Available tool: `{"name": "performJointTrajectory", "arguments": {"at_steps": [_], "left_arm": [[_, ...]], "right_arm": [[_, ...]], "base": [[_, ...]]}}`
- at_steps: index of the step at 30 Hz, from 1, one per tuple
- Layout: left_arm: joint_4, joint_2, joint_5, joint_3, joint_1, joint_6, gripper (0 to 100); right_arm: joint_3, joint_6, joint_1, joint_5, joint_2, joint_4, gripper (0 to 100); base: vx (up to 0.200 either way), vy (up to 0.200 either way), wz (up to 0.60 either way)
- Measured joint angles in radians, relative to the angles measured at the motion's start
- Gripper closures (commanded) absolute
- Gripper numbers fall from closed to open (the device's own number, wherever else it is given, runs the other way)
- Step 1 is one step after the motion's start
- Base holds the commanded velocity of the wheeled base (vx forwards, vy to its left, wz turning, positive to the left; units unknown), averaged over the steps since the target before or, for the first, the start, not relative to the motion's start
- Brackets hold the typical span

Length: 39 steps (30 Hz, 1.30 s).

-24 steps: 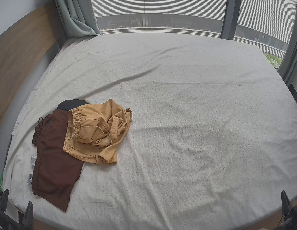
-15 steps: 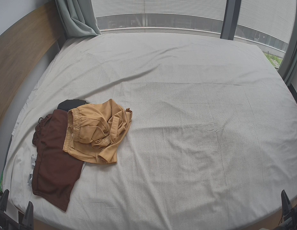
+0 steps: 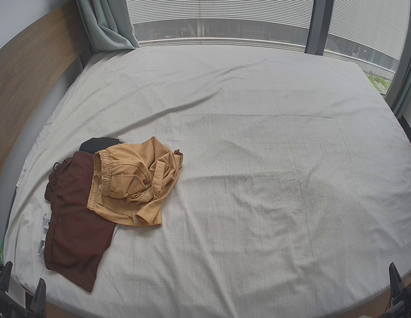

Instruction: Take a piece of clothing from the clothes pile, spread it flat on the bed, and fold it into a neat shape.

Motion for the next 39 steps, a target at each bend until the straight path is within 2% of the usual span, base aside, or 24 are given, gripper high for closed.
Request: {"name": "performJointTrajectory", "arguments": {"at_steps": [8, 19, 39], "left_arm": [[-0.115, 0.011, -0.009, -0.06, -0.002, -0.026, 0], [-0.094, 0.098, -0.066, -0.103, -0.074, -0.081, 0], [-0.113, 0.297, -0.106, -0.185, -0.091, -0.083, 0]], "right_arm": [[0.0, 0.0, 0.0, 0.0, 0.0, 0.0, 0], [0.0, 0.0, 0.0, 0.0, 0.0, 0.0, 0], [0.0, 0.001, 0.0, 0.0, 0.0, 0.0, 0]], "base": [[0.0, 0.0, 0.0], [0.0, 0.0, 0.0], [0.0, 0.0, 0.0]]}}
